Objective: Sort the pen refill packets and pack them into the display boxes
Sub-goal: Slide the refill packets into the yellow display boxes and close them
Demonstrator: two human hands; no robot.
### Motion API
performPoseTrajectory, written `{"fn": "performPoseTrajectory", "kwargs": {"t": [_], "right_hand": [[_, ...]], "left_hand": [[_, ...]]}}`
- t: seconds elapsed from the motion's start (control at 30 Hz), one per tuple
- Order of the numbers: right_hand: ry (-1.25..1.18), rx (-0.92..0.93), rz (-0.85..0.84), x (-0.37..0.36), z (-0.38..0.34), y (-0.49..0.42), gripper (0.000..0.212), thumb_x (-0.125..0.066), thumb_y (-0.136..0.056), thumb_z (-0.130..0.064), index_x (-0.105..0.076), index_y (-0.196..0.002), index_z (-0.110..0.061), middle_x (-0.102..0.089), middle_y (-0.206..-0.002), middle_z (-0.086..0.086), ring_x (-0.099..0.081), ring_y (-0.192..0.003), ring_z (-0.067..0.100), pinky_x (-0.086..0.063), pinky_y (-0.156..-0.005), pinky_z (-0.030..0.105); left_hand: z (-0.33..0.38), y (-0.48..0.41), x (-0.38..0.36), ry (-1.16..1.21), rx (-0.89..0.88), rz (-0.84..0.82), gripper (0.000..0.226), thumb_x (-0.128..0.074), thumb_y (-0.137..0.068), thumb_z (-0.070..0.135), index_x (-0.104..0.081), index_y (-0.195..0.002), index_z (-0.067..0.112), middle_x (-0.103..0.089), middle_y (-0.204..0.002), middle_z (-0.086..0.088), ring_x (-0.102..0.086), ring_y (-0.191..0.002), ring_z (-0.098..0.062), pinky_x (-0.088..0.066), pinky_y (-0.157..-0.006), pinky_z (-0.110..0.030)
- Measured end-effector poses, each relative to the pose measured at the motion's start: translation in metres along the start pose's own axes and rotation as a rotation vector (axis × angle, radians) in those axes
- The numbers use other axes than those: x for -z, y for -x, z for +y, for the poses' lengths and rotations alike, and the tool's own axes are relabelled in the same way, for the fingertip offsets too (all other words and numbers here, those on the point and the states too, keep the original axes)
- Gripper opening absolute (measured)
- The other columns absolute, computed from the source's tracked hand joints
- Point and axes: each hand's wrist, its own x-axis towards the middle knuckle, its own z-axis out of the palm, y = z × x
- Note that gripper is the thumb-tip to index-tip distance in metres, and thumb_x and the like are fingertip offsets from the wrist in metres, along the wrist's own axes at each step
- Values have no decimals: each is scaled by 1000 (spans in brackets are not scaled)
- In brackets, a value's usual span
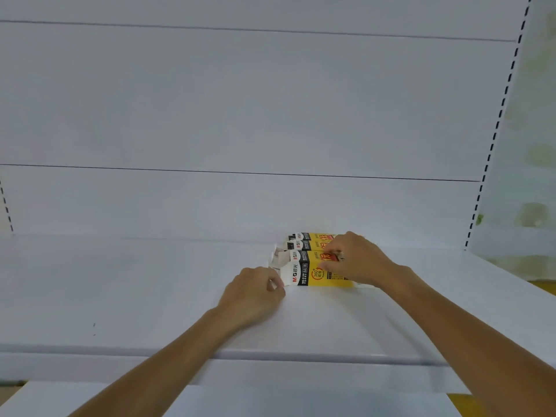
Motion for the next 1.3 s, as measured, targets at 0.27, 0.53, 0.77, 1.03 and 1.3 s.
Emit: {"fn": "performPoseTrajectory", "kwargs": {"t": [0.27, 0.53, 0.77, 1.03, 1.3], "right_hand": [[-21, -50, -251, 17, -37, -4, 51, -78, -67, -36, -45, -102, -23, -49, -93, -6, -49, -86, 15, -39, -68, 28], [-428, -49, 78, 40, -55, 7, 86, -78, -71, -27, -27, -140, -36, -58, -89, -7, -60, -75, 4, -47, -65, 13], [-576, 23, 521, 41, -58, 21, 59, -74, -75, -33, -44, -125, -36, -55, -96, -2, -55, -93, 9, -48, -76, 21], [-762, 117, 302, 65, -23, 24, 46, -67, -82, -10, -53, -112, -42, -54, -117, -17, -54, -106, 2, -47, -75, 13], [-1071, 189, 270, 72, -17, 18, 20, -50, -91, -3, -66, -94, -14, -62, -111, -3, -59, -108, 18, -52, -89, 31]], "left_hand": [[7, 4, 4, 146, -43, -48, 24, -49, -90, 30, -65, -77, 17, -66, -88, 2, -59, -87, -21, -41, -64, -22], [18, 4, 10, 444, -224, 39, 68, -63, -86, 35, -18, -137, 37, -46, -119, 23, -53, -101, 2, -41, -81, -8], [52, -14, 3, 754, -341, 75, 101, -74, -76, 13, -2, -140, 42, -61, -99, 24, -66, -88, 1, -54, -70, -18], [65, -30, 16, 683, -416, 32, 93, -77, -74, 21, -12, -118, 69, -63, -101, 7, -69, -86, -11, -59, -71, -31], [71, -46, 32, 565, -372, -50, 82, -79, -71, 10, -24, -110, 56, -65, -101, -5, -69, -85, -18, -59, -73, -33]]}}
